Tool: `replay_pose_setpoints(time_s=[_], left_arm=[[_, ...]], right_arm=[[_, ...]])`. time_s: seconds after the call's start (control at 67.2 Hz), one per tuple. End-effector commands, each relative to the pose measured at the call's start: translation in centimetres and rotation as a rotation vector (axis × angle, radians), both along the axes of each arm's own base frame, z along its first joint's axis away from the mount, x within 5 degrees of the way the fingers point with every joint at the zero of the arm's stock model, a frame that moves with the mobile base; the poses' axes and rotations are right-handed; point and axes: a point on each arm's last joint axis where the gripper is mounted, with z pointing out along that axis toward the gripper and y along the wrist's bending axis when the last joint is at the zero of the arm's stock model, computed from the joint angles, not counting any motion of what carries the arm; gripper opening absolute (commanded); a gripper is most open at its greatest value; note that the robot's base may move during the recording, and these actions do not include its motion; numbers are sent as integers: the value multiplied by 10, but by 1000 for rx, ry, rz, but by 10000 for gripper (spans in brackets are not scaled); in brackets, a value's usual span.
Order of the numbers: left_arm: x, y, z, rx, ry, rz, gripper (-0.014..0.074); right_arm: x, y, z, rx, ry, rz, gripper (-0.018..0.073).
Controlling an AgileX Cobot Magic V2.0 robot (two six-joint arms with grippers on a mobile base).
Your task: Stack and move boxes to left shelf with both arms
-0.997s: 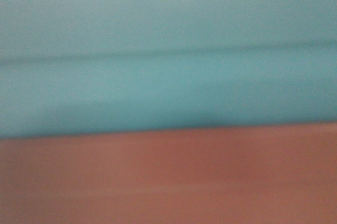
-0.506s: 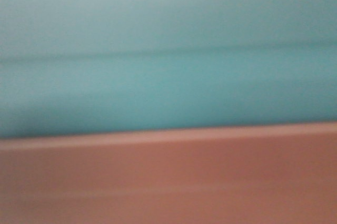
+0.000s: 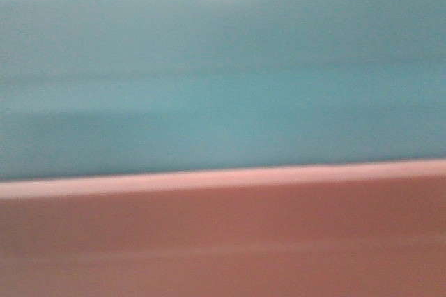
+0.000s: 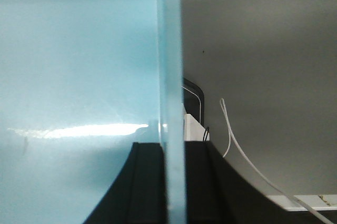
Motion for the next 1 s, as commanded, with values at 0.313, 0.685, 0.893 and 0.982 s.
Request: replay_pose_setpoints(time_s=[0.313,0.685,0.893,0.982], left_arm=[[-13,9,17,23,46,-9,-3],[-5,17,16,112,-47,-20,-3],[-3,19,16,138,-72,-23,-3],[-2,19,16,134,-76,-22,-3]], right_arm=[[1,-9,16,-21,-77,2,57],[2,-9,16,-26,-83,3,57],[2,-9,16,-26,-83,3,57],[2,-9,16,-26,-83,3,57]])
